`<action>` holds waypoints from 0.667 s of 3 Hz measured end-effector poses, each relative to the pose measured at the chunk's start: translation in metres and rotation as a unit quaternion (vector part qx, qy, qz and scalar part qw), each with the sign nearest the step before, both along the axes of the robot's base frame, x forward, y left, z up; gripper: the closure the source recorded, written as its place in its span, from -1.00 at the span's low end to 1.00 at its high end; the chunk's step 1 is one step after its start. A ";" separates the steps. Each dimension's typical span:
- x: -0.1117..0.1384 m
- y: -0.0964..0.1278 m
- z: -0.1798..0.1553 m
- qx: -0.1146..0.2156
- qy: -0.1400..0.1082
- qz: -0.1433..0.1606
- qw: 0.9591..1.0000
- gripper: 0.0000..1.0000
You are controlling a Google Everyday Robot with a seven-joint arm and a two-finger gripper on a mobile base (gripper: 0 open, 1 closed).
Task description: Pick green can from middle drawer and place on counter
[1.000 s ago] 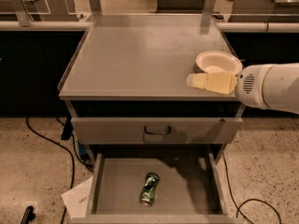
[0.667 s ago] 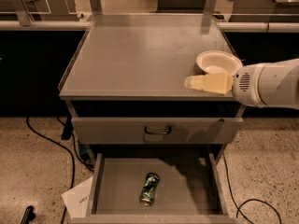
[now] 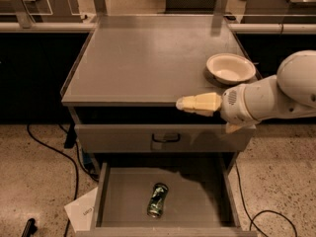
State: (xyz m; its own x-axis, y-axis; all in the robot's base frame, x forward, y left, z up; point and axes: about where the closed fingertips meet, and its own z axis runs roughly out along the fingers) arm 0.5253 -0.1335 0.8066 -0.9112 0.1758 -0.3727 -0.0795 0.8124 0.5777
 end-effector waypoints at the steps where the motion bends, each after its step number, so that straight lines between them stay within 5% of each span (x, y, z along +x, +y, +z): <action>1: -0.006 0.018 -0.023 0.038 0.045 -0.001 0.998 -1.00; 2: -0.006 0.019 -0.024 0.039 0.046 -0.001 0.998 -1.00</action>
Offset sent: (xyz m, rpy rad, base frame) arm -0.0059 0.0166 -0.0207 0.0678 0.0810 -0.0004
